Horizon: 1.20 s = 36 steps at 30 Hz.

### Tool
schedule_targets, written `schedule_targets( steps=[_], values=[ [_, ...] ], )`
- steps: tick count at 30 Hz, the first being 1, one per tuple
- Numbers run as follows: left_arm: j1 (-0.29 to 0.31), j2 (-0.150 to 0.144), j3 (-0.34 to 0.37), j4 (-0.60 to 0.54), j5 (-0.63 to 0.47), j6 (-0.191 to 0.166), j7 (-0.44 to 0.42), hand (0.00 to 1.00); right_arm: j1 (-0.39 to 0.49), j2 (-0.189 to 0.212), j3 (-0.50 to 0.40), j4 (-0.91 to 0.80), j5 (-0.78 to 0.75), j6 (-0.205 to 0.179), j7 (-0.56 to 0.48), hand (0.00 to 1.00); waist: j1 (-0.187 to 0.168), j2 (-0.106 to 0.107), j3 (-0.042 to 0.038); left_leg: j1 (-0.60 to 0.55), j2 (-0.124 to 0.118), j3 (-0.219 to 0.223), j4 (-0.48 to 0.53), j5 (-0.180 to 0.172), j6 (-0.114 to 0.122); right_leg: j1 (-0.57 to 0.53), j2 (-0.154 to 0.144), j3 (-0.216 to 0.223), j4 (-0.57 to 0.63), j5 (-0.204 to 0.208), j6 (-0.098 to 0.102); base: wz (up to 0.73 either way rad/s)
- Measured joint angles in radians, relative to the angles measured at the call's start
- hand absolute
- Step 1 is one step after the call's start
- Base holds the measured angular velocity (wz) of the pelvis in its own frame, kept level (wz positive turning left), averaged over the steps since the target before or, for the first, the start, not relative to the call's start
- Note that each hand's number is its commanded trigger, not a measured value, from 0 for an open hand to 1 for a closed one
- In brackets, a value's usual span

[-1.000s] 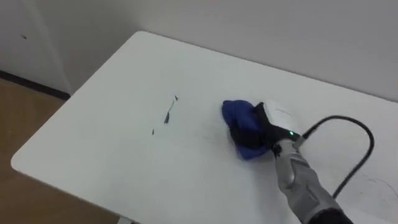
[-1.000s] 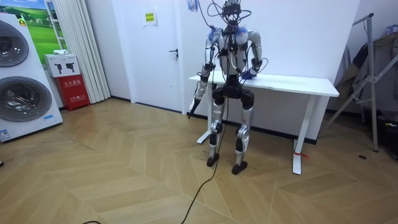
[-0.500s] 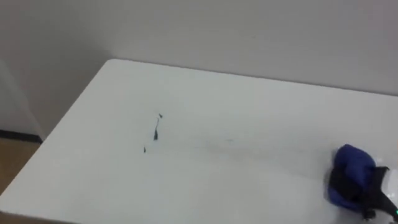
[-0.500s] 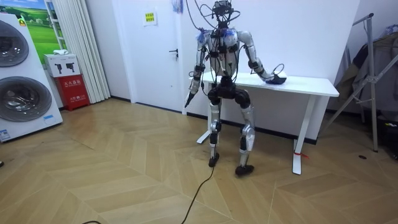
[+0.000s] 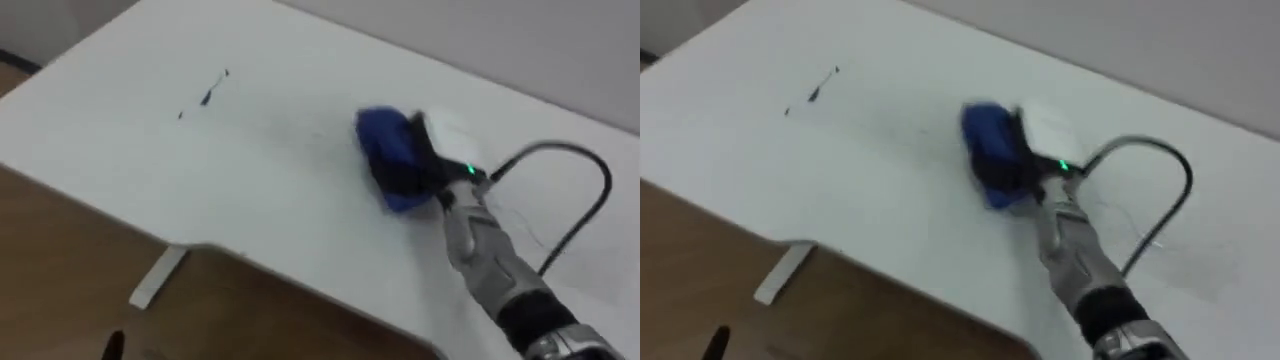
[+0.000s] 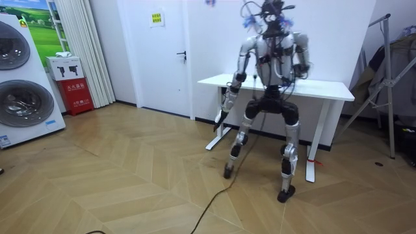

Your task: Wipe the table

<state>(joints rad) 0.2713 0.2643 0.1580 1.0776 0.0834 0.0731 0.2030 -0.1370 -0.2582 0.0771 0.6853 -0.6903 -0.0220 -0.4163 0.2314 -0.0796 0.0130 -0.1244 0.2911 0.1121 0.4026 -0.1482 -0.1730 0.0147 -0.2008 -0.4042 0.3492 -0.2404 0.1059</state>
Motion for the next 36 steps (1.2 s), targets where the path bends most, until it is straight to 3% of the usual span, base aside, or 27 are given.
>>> schedule_targets(
  steps=[1,2,4,5,6,7,8,9,10,12,14,15,18,21,23,27,30,34,36],
  values=[
    [0.009,-0.002,0.012,0.0,0.0,0.007,0.0,0.0,0.026,-0.018,-0.026,0.0,0.015,-0.002,-0.007,1.0,-0.021,0.003,0.0003,0.009,-0.026,0.012,0.008,-0.018,0.015,0.01,0.005,-0.011,-0.014,0.004,-0.007,0.51],
    [0.018,-0.004,0.042,-0.003,0.0,0.011,-0.001,0.0,0.067,-0.05,-0.069,0.004,0.033,-0.002,-0.01,1.0,-0.049,0.012,-0.0021,0.034,-0.066,0.046,0.009,-0.048,0.03,0.031,0.017,-0.023,-0.048,0.013,-0.021,0.3],
    [0.024,-0.005,0.06,-0.029,-0.001,0.008,0.002,0.0,0.104,-0.068,-0.107,0.006,0.034,-0.001,-0.009,1.0,-0.074,0.03,-0.0107,0.076,-0.104,0.079,-0.007,-0.066,0.052,0.056,0.051,-0.033,-0.084,0.024,-0.039,0.02],
    [0.023,-0.014,0.06,-0.043,-0.001,0.005,0.002,0.0,0.105,-0.069,-0.108,0.007,0.035,0.0,-0.005,1.0,-0.071,0.047,-0.0174,0.109,-0.114,0.087,-0.034,-0.066,0.053,0.063,0.067,-0.018,-0.096,0.031,-0.054,-0.5],
    [0.017,-0.028,0.056,-0.046,-0.002,0.0,0.004,0.0,0.094,-0.064,-0.104,0.007,0.034,0.003,0.001,1.0,-0.06,0.068,-0.0153,0.146,-0.115,0.09,-0.061,-0.066,0.054,0.069,0.081,0.006,-0.095,0.033,-0.065,-0.65],
    [0.011,-0.038,0.055,-0.047,-0.003,-0.002,0.004,0.0,0.086,-0.061,-0.098,0.007,0.03,0.008,0.006,1.0,-0.053,0.074,-0.0124,0.164,-0.115,0.09,-0.077,-0.066,0.054,0.068,0.086,0.027,-0.091,0.031,-0.069,-0.81],
    [0.004,-0.06,0.055,-0.053,-0.002,-0.007,0.005,0.0,0.058,-0.053,-0.075,0.006,0.024,0.032,0.019,1.0,-0.033,0.09,-0.0154,0.19,-0.115,0.09,-0.102,-0.067,0.055,0.056,0.097,0.071,-0.078,0.026,-0.074,-0.92],
    [-0.001,-0.078,0.057,-0.077,-0.003,-0.006,0.006,0.0,0.022,-0.033,-0.04,-0.012,0.014,0.078,0.037,1.0,-0.011,0.093,-0.0231,0.197,-0.116,0.09,-0.117,-0.066,0.057,0.024,0.101,0.107,-0.056,0.021,-0.077,-0.99],
    [-0.007,-0.087,0.06,-0.085,-0.002,-0.006,0.009,0.0,0.006,-0.028,-0.023,-0.03,0.002,0.101,0.053,1.0,0.002,0.095,-0.0232,0.199,-0.12,0.09,-0.131,-0.065,0.058,0.004,0.106,0.124,-0.049,0.021,-0.077,-1.04],
    [-0.017,-0.098,0.054,-0.088,-0.009,0.011,0.015,0.0,-0.055,0.009,0.074,-0.092,-0.065,0.156,0.117,1.0,0.044,0.091,-0.0242,0.206,-0.137,0.084,-0.173,-0.058,0.064,-0.048,0.124,0.175,-0.024,0.045,-0.107,-0.89],
    [-0.024,-0.098,0.028,-0.113,-0.015,0.026,0.021,0.0,-0.089,0.038,0.15,-0.1,-0.072,0.157,0.14,1.0,0.045,0.076,-0.0183,0.205,-0.141,0.069,-0.184,-0.055,0.063,-0.058,0.128,0.186,-0.022,0.049,-0.11,-0.2],
    [-0.03,-0.098,0.007,-0.118,-0.015,0.029,0.022,0.0,-0.093,0.058,0.176,-0.117,-0.072,0.154,0.149,1.0,0.046,0.062,-0.0107,0.205,-0.146,0.06,-0.189,-0.051,0.065,-0.058,0.128,0.19,-0.024,0.051,-0.107,0.13],
    [-0.044,-0.099,-0.018,-0.118,-0.015,0.031,0.021,0.0,-0.094,0.092,0.179,-0.118,-0.075,0.144,0.159,1.0,0.052,0.049,-0.0086,0.199,-0.154,0.038,-0.192,-0.05,0.069,-0.04,0.123,0.176,-0.049,0.061,-0.096,0.23],
    [-0.03,-0.097,-0.018,-0.118,-0.017,0.035,0.021,0.0,-0.087,0.069,0.171,-0.11,-0.089,0.13,0.15,1.0,0.039,0.046,-0.0068,0.19,-0.171,0.02,-0.199,-0.051,0.083,-0.022,0.106,0.153,-0.078,0.071,-0.079,0.26],
    [0.001,-0.095,0.001,-0.118,-0.034,0.038,0.021,0.0,-0.038,0.056,0.143,-0.098,-0.087,0.072,0.112,1.0,0.012,0.057,-0.004,0.203,-0.182,0.014,-0.2,-0.058,0.095,0.007,0.097,0.143,-0.098,0.076,-0.069,0.2],
    [0.045,-0.092,0.076,-0.121,-0.027,0.038,0.024,0.0,0.085,0.055,0.045,-0.084,-0.076,-0.015,-0.014,1.0,-0.037,0.061,-0.0121,0.224,-0.208,-0.019,-0.216,-0.062,0.108,0.059,0.076,0.102,-0.144,0.082,-0.044,0.29],
    [0.067,-0.085,0.078,-0.148,-0.026,0.044,0.024,0.0,0.117,0.052,0.009,-0.072,-0.038,-0.021,-0.045,1.0,-0.045,0.06,-0.0175,0.246,-0.219,-0.033,-0.219,-0.067,0.116,0.101,0.069,0.093,-0.164,0.087,-0.036,0.15],
    [0.044,-0.092,0.072,-0.155,-0.03,0.044,0.024,0.0,0.076,0.053,0.012,-0.037,-0.022,-0.015,-0.02,1.0,-0.04,0.06,-0.0172,0.252,-0.22,-0.031,-0.223,-0.07,0.121,0.104,0.068,0.093,-0.159,0.089,-0.032,-0.02],
    [0.018,-0.099,0.074,-0.155,-0.025,0.042,0.024,0.0,0.04,0.055,0.028,-0.037,-0.023,0.019,0.015,1.0,-0.026,0.06,-0.0175,0.246,-0.217,-0.026,-0.222,-0.07,0.121,0.088,0.07,0.104,-0.147,0.09,-0.033,-0.2]
  ],
)
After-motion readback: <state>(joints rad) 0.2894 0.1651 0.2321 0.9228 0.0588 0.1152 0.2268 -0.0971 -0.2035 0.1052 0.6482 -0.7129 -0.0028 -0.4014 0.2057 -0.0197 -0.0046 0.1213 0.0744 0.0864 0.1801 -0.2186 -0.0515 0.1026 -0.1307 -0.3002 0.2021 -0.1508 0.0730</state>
